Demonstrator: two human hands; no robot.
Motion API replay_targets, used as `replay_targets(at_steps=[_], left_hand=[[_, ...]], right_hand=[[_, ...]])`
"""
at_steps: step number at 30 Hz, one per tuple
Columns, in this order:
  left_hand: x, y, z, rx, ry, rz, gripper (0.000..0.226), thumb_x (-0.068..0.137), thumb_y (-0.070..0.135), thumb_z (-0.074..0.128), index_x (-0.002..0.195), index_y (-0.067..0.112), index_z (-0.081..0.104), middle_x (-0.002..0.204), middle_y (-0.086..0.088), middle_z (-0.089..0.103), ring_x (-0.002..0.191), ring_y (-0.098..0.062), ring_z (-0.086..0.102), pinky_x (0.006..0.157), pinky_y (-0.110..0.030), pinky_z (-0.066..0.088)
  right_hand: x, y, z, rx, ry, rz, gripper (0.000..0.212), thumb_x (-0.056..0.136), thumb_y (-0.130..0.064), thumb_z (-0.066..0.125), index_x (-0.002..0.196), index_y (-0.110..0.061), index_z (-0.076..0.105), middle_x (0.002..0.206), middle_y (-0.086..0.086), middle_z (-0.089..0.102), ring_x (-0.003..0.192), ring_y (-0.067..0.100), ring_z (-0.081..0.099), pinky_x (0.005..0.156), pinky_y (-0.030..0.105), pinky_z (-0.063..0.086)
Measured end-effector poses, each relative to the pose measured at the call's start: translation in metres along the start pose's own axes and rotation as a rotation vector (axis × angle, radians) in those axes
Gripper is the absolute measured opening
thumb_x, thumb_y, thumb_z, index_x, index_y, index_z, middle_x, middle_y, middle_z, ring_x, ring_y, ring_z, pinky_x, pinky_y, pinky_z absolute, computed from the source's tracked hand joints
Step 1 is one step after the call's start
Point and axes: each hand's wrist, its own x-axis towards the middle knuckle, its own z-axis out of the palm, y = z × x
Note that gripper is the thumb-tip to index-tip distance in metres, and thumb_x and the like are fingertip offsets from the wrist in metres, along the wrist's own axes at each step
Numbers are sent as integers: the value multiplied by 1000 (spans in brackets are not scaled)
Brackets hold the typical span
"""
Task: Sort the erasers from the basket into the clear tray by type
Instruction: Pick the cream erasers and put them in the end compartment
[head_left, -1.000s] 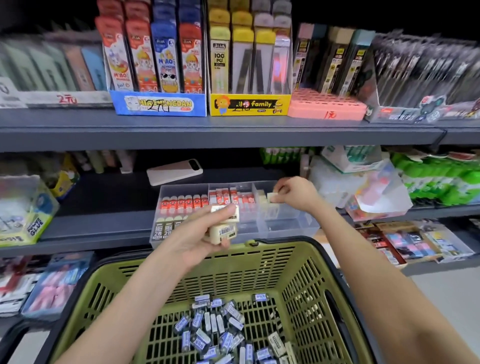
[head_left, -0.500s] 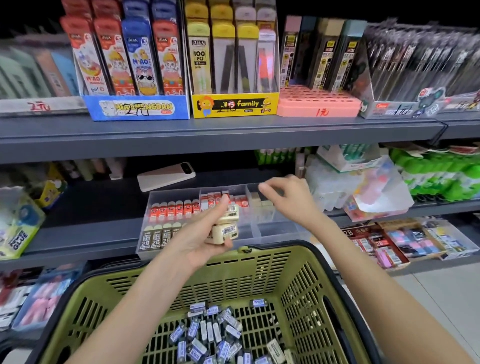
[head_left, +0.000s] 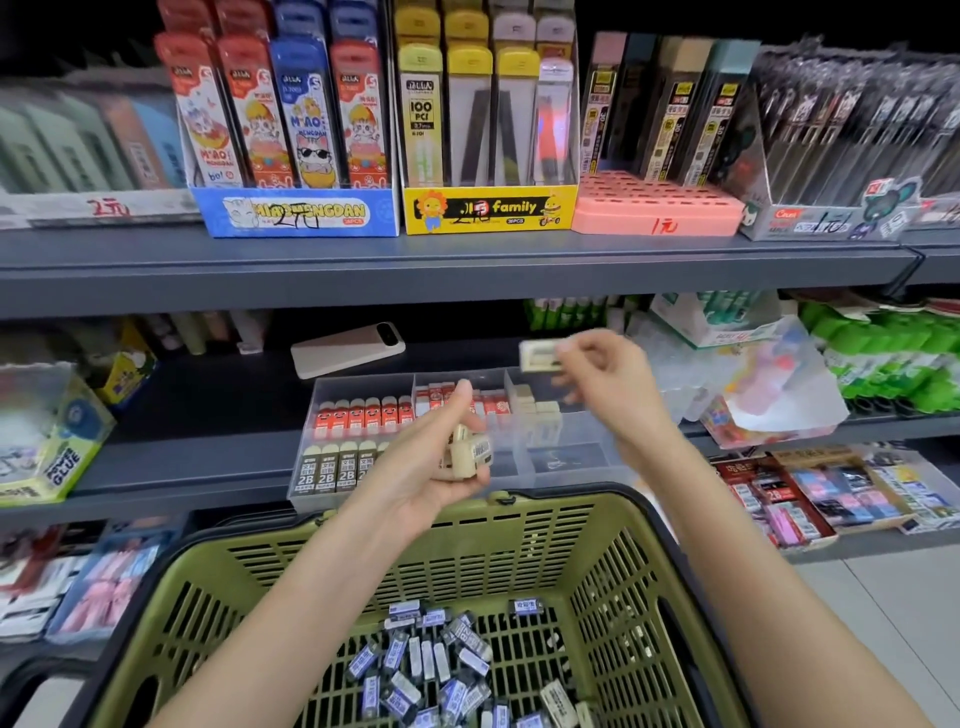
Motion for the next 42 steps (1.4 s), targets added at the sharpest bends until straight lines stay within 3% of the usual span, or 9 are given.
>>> replay_targets(at_steps=[3, 8, 14, 21, 24, 27, 31, 36, 42], left_hand=[[-2, 5, -9, -169, -82, -29, 22, 63, 6, 69, 84, 0, 63, 92, -15, 56, 78, -25, 55, 54, -30, 57], [-2, 8, -17, -290, -94, -28, 26, 66, -6, 61, 92, -4, 61, 93, -17, 59, 86, -29, 59, 61, -39, 60], [3, 4, -20, -272, -57, -38, 26, 60, 9, 73, 84, 2, 67, 93, -16, 62, 104, -36, 62, 52, -28, 56], [7, 0, -20, -262, -43, -44, 25, 60, 22, 79, 78, 7, 73, 110, -21, 64, 102, -35, 65, 51, -22, 53], [6, 0, -18, -242, -56, -42, 23, 59, 27, 79, 73, 10, 76, 103, -19, 66, 106, -34, 62, 46, -19, 50], [6, 0, -16, -221, -113, -23, 24, 61, 33, 76, 73, 12, 78, 86, -13, 71, 95, -29, 65, 41, -16, 45], [6, 1, -14, -230, -192, -11, 30, 66, 38, 72, 75, 10, 77, 85, -11, 71, 87, -23, 65, 39, -14, 43], [3, -3, -11, -246, -175, 9, 39, 68, 33, 72, 93, 3, 66, 85, -14, 69, 74, -18, 65, 46, -17, 51], [1, 1, -16, -325, -93, -38, 31, 82, 7, 63, 111, -2, 55, 106, -30, 61, 85, -39, 70, 52, -28, 56]], right_hand=[[37, 24, -18, -478, 102, -34, 16, 89, -26, 58, 98, -14, 63, 82, 3, 63, 80, 23, 60, 66, 31, 43], [58, 51, -9, -1116, -99, -173, 18, 89, -32, 57, 101, -25, 67, 94, 5, 71, 88, 27, 63, 68, 28, 41], [61, 69, 6, -1100, -296, -187, 26, 93, -38, 47, 107, -32, 68, 110, -2, 68, 114, 25, 51, 100, 37, 32], [56, 68, 2, -1140, -243, -206, 35, 99, -29, 34, 125, -32, 57, 124, -2, 63, 125, 30, 44, 101, 39, 28], [37, 45, 4, -935, -114, -335, 31, 98, -32, 39, 115, -27, 65, 109, -3, 70, 106, 27, 55, 91, 37, 37], [2, 17, 11, -495, -296, -380, 31, 92, -42, 47, 107, -26, 70, 103, -10, 71, 98, 11, 56, 92, 34, 39], [-26, 5, 20, -519, -472, -384, 29, 91, -41, 54, 114, -28, 66, 112, -10, 66, 109, 15, 49, 100, 39, 33], [-42, 6, 22, -308, -387, -358, 18, 84, -31, 67, 96, -19, 70, 101, -7, 66, 103, 12, 52, 94, 28, 36], [-14, 22, -8, 127, -65, -19, 11, 82, -14, 69, 90, -11, 63, 87, 4, 69, 69, 10, 61, 59, 22, 50]])
